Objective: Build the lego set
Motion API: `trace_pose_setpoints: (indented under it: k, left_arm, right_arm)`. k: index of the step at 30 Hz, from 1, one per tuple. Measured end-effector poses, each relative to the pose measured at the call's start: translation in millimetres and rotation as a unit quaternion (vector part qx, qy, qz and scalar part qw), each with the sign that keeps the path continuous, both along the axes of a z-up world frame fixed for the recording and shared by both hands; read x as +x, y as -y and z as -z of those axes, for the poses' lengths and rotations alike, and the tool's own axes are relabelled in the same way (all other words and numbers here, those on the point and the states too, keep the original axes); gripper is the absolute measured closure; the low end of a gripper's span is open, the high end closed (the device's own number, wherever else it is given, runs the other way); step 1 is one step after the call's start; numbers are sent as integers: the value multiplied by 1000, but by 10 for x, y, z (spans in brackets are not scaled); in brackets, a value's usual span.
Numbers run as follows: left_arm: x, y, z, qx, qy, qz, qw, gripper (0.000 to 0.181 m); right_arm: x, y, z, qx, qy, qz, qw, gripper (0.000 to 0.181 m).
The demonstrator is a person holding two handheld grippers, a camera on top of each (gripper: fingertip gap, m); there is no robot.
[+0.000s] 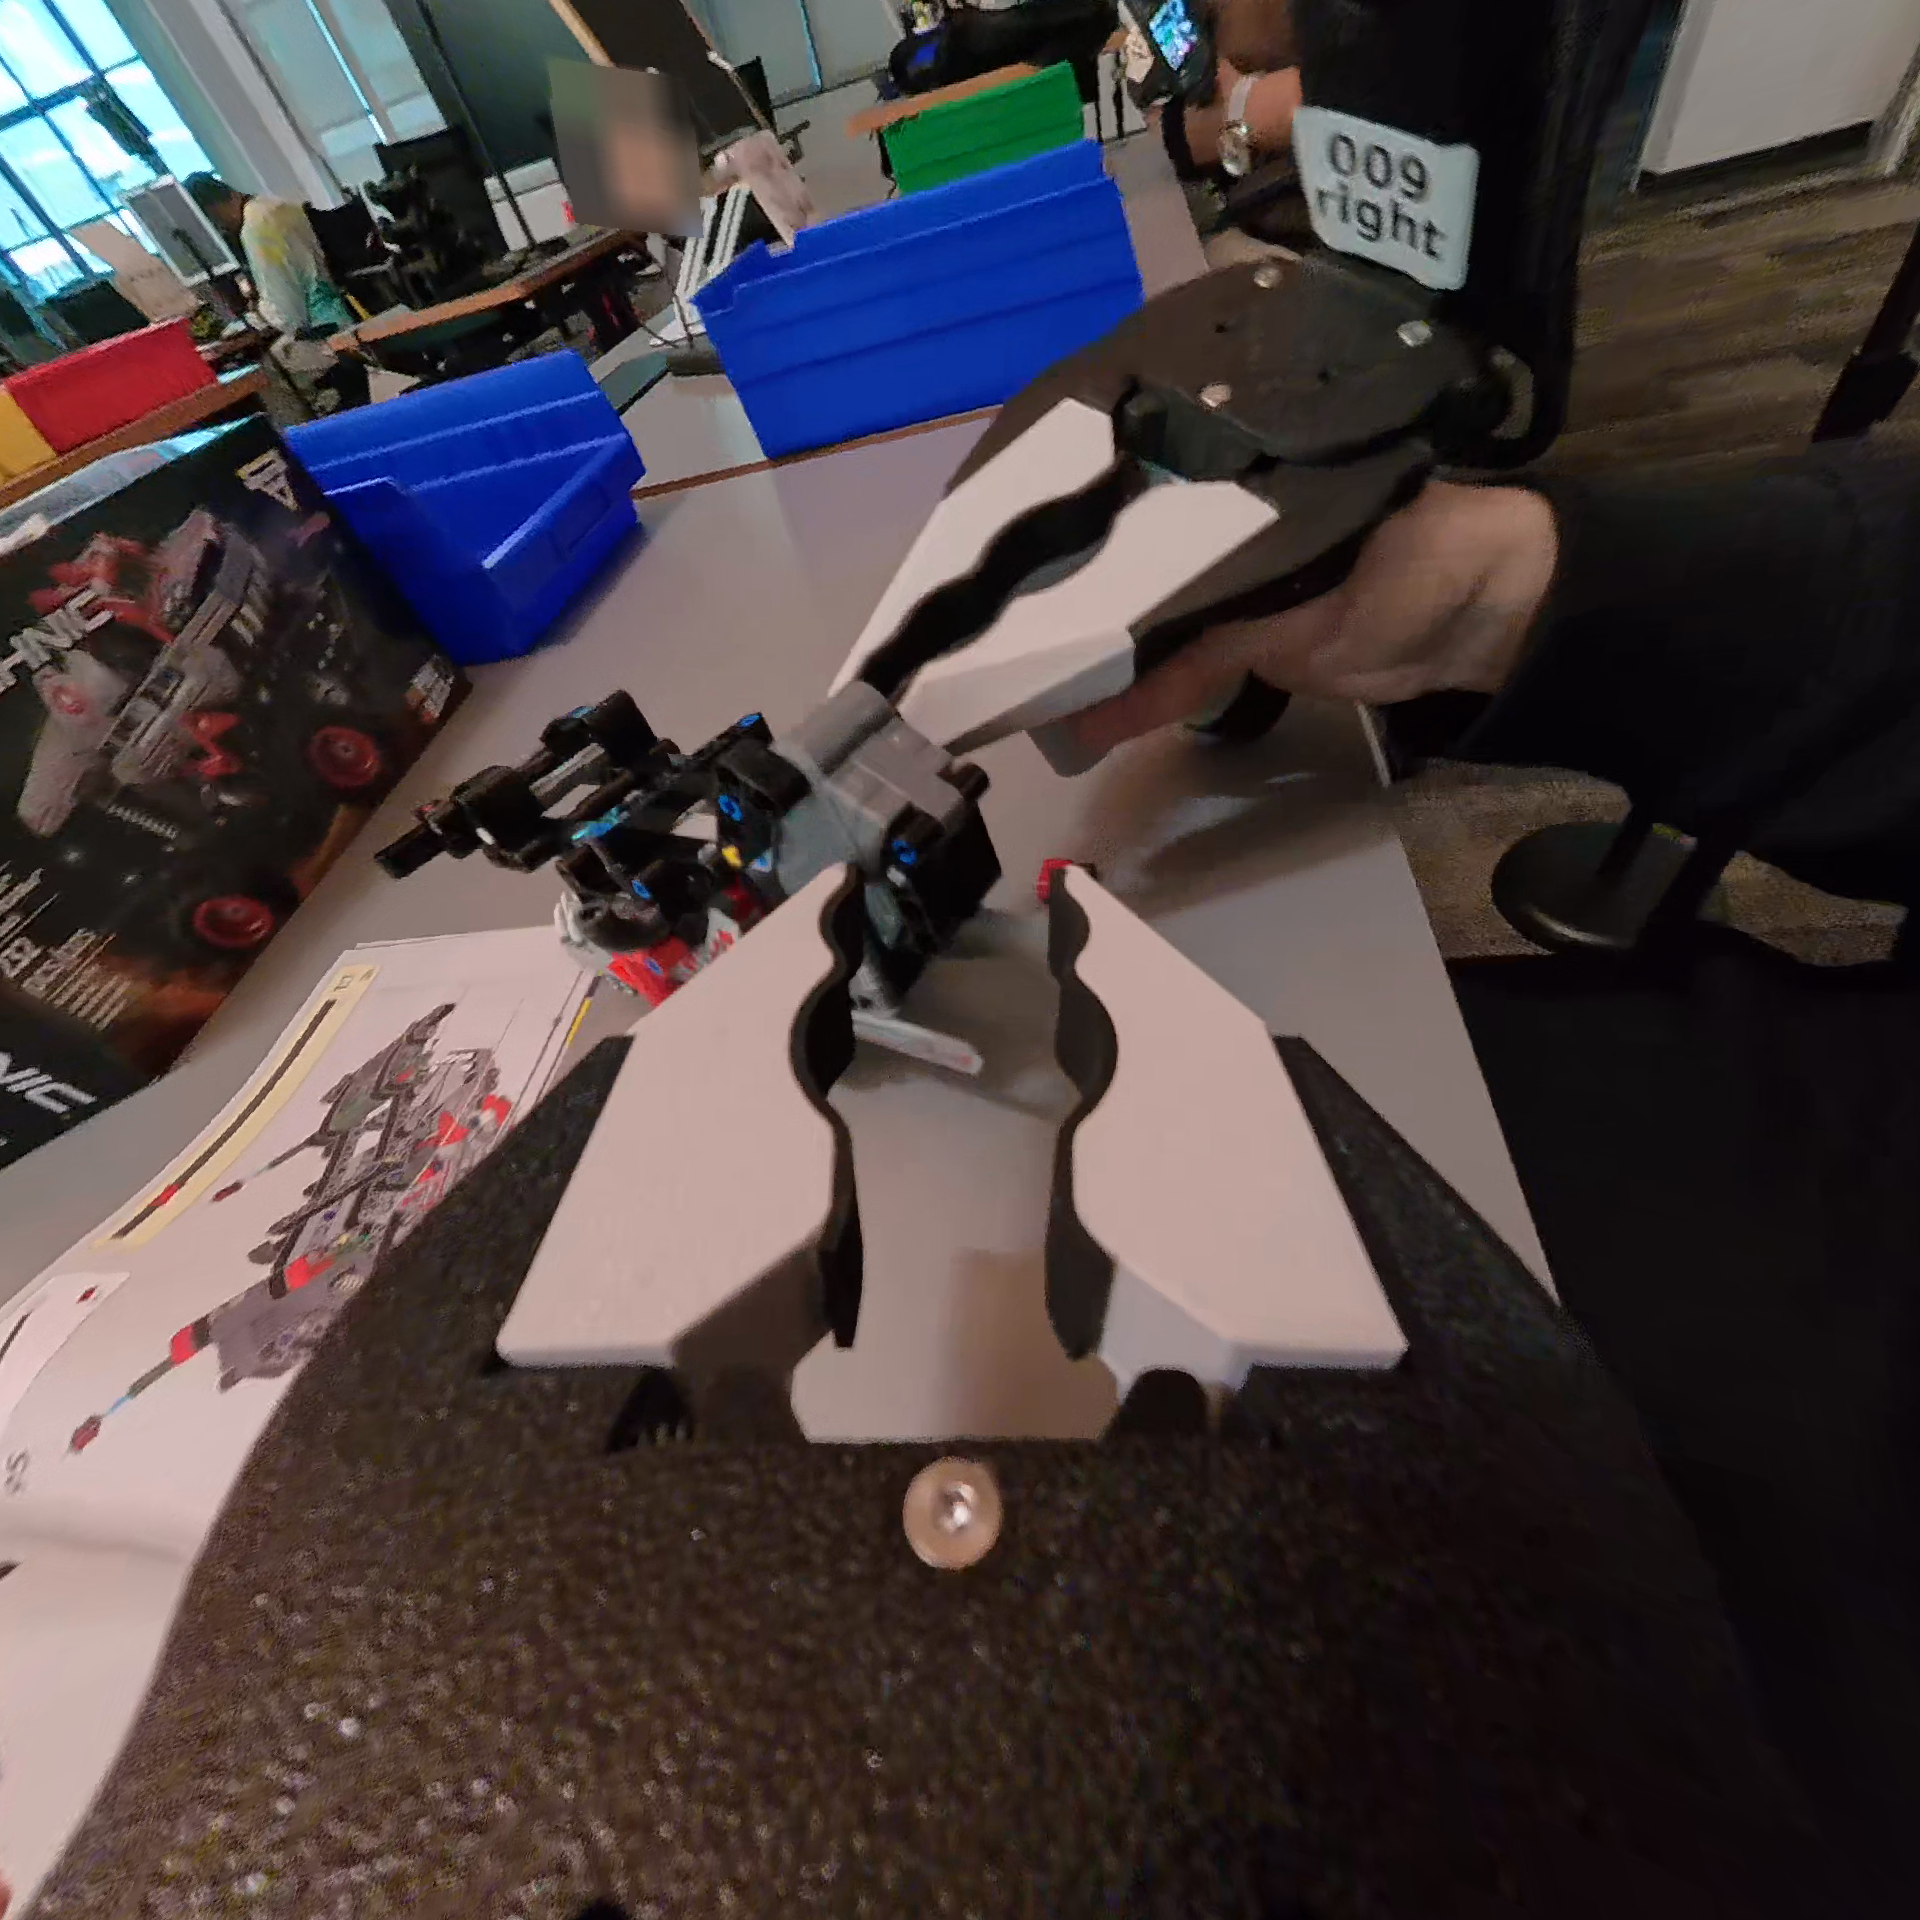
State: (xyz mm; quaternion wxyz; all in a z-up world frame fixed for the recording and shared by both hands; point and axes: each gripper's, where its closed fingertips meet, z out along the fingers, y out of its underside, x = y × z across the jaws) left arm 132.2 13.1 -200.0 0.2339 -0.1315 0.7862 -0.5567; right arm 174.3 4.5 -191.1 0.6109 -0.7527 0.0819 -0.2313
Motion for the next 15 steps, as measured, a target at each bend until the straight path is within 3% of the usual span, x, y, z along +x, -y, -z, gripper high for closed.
trace_pose_setpoints:
  k: [15]
  left_arm:
    - [-80,103,205,58,45,20,997,158]
  right_arm:
    - [40,312,30,-14,-70,-52,996,174]
